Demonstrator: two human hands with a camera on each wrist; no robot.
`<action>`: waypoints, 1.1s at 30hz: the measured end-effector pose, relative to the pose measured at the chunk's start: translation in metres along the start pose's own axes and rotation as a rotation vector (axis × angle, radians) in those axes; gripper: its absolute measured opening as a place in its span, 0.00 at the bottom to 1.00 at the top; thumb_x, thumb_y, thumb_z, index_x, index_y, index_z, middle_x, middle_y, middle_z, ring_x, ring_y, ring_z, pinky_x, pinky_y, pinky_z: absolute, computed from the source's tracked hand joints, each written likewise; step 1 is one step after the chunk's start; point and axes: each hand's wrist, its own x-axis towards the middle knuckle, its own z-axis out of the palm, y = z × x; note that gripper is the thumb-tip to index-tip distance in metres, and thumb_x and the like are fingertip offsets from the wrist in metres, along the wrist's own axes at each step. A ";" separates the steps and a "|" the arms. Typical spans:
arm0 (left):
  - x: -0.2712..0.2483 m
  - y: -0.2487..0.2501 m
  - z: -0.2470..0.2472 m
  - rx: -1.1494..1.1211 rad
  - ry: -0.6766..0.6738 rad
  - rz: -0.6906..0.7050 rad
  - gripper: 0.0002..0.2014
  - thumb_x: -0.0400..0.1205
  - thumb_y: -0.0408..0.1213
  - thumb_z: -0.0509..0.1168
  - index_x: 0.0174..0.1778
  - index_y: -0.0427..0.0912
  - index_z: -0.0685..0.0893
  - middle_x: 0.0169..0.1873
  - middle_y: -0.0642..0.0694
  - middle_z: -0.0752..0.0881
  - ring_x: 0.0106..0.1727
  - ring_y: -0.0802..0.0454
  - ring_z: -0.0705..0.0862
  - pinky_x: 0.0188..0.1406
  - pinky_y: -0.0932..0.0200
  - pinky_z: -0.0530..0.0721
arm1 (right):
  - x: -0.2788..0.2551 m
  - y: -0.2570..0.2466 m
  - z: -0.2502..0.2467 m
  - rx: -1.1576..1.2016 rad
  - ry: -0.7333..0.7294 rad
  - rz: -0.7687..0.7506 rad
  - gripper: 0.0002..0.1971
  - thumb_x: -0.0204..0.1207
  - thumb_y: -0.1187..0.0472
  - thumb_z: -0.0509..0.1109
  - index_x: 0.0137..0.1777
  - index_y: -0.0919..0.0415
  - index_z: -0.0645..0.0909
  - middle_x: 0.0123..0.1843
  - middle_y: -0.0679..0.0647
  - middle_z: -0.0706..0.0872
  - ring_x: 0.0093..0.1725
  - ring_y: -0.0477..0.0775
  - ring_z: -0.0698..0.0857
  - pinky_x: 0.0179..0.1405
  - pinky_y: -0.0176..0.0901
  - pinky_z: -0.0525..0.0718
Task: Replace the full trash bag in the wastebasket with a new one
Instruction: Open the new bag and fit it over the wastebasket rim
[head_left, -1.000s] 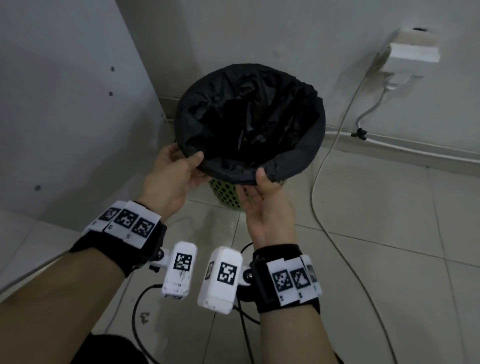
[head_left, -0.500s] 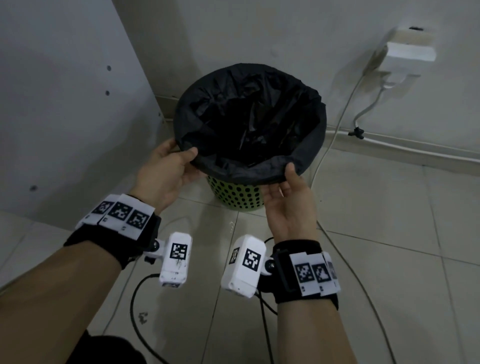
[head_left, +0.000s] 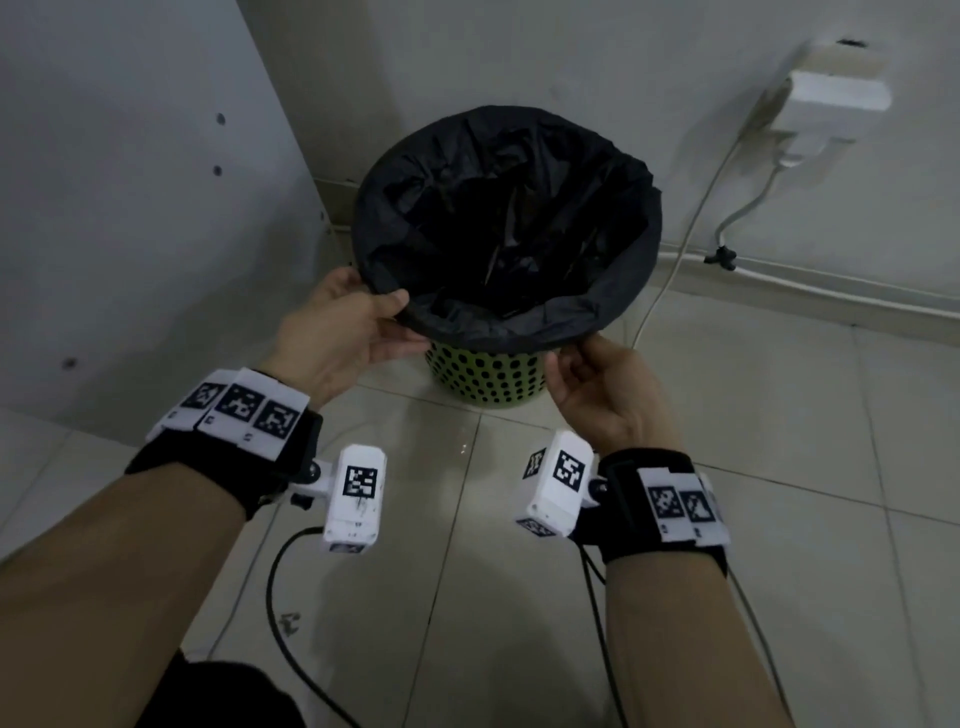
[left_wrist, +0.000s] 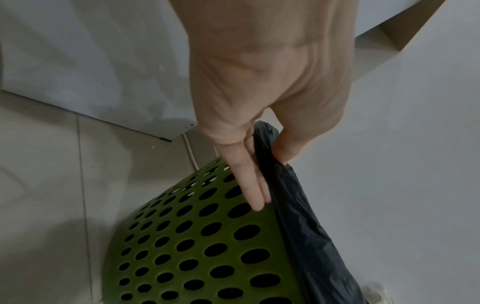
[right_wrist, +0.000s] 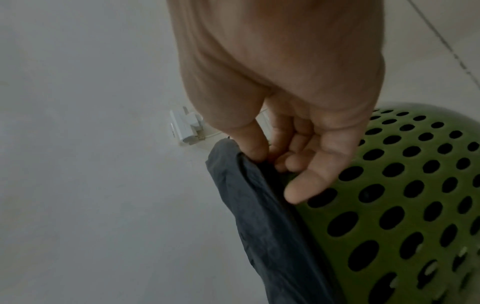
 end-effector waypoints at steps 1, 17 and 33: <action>-0.001 0.000 0.000 0.006 0.004 0.002 0.23 0.83 0.25 0.67 0.74 0.30 0.71 0.62 0.25 0.84 0.34 0.39 0.90 0.37 0.45 0.91 | 0.000 -0.001 0.002 -0.002 -0.022 -0.007 0.10 0.86 0.68 0.62 0.46 0.66 0.82 0.30 0.55 0.86 0.29 0.49 0.85 0.38 0.44 0.92; -0.004 -0.002 0.015 0.099 0.039 0.077 0.19 0.85 0.27 0.64 0.72 0.32 0.75 0.60 0.33 0.87 0.33 0.48 0.91 0.35 0.51 0.92 | -0.007 0.001 -0.011 -0.080 0.041 -0.213 0.12 0.78 0.80 0.62 0.49 0.70 0.85 0.36 0.59 0.91 0.42 0.59 0.86 0.59 0.60 0.89; -0.008 -0.005 0.013 0.072 -0.010 0.068 0.18 0.87 0.36 0.65 0.72 0.39 0.77 0.60 0.41 0.88 0.41 0.46 0.93 0.37 0.51 0.91 | -0.025 0.004 0.005 0.027 -0.018 -0.086 0.16 0.80 0.66 0.72 0.67 0.65 0.82 0.52 0.57 0.91 0.53 0.57 0.90 0.63 0.58 0.86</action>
